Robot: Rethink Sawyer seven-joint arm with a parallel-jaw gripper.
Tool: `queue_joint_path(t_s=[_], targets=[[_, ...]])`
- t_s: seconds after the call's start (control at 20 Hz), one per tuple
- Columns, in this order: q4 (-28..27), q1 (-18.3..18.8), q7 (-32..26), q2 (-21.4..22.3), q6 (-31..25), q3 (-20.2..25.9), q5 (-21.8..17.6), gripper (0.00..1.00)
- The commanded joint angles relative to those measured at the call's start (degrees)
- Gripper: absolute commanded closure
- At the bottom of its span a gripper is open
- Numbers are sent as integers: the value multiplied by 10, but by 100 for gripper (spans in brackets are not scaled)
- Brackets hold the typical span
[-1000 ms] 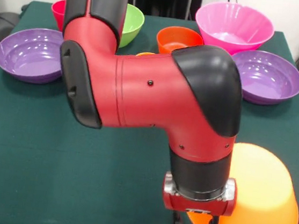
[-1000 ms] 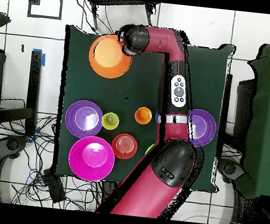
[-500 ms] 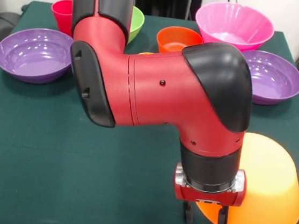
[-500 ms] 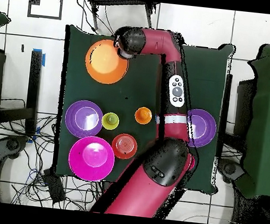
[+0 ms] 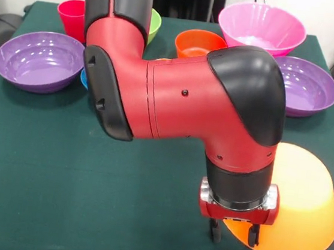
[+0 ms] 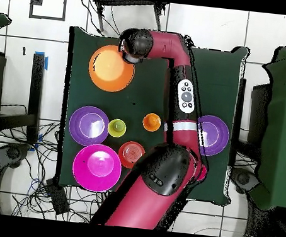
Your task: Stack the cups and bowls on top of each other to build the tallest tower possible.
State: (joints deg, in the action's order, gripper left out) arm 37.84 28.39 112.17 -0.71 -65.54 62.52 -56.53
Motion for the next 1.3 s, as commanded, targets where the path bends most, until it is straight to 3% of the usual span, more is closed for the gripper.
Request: queue_joint_path(t_s=[0.05, 0.2, 0.35, 0.6, 0.7, 1.0, 1.3], targets=[[21, -45, 51, -23, -56, -108, 9, 0], [2, -57, 22, 7, 4, -125, -20, 0], [-26, -70, -11, 53, 29, -127, -46, 0], [42, -84, 54, 155, 58, -168, -23, 0], [38, -96, 78, 170, 49, -174, -11, 0], [4, -127, 123, 171, 34, -173, 27, 0], [34, -154, 208, 124, 99, -193, 67, 0]])
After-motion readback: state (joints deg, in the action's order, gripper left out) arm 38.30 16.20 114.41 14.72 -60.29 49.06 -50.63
